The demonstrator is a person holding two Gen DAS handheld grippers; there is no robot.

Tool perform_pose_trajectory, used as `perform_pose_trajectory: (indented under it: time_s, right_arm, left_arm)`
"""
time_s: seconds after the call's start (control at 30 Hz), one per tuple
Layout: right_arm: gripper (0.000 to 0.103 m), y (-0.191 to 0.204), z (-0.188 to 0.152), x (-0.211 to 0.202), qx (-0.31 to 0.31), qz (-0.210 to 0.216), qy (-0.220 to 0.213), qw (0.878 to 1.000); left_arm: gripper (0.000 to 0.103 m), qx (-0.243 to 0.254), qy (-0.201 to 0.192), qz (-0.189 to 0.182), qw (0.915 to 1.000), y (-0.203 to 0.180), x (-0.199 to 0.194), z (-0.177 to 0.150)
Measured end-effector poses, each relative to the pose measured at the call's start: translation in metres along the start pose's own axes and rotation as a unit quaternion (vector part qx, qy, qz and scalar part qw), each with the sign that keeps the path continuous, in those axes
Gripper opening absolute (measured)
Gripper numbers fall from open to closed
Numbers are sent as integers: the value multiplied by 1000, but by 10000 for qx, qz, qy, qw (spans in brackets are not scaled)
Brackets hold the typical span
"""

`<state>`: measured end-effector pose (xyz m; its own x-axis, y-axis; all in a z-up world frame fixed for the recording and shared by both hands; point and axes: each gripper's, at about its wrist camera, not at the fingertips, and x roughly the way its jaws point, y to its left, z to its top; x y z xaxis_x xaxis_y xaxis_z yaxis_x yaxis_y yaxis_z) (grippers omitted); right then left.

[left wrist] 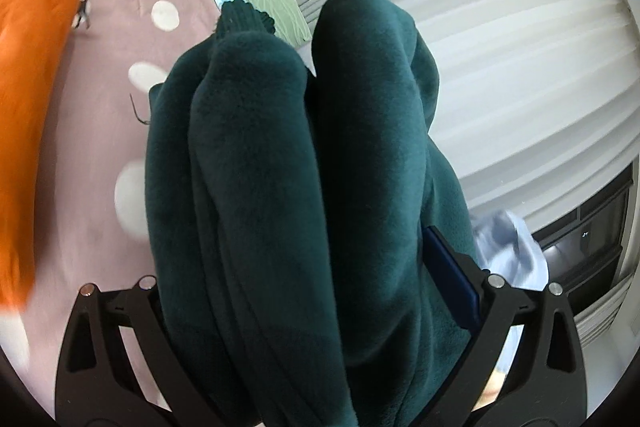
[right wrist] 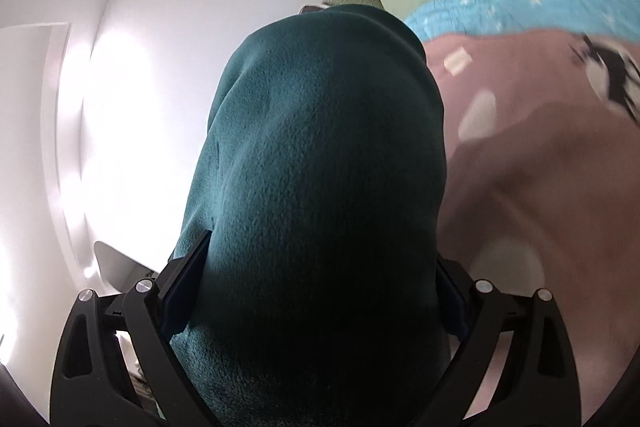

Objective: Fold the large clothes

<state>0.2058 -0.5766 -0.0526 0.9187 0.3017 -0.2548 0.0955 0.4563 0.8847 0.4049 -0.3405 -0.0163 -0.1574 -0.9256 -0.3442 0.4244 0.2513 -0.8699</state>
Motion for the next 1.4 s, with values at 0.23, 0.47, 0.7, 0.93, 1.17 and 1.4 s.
perform_pose_trajectory:
  time_s: [0.23, 0.47, 0.7, 0.93, 1.17, 1.4]
  right_arm:
    - [96, -26, 73, 83, 60, -232, 133, 9996]
    - [101, -63, 77, 100, 49, -550, -54, 9985]
    - [102, -37, 79, 71, -319, -1313, -126, 9908]
    - [102, 34, 77, 61, -2016, -3090, -324, 9289]
    - [72, 66, 87, 72, -2523, -2894, -196, 9231]
    - [17, 81, 98, 95, -2137, -2797, -270, 9356]
  left_arm:
    - [99, -147, -338, 374, 9986, 55, 24, 72]
    - [101, -933, -193, 316, 9950, 144, 58, 74]
    - [101, -898, -226, 330, 9952, 123, 33, 77]
    - [100, -220, -293, 1073, 9935, 82, 9, 70]
    - [100, 1000, -1800, 2015, 9576, -16, -77, 53]
    - [12, 1532, -1795, 2057, 9497, -66, -31, 79]
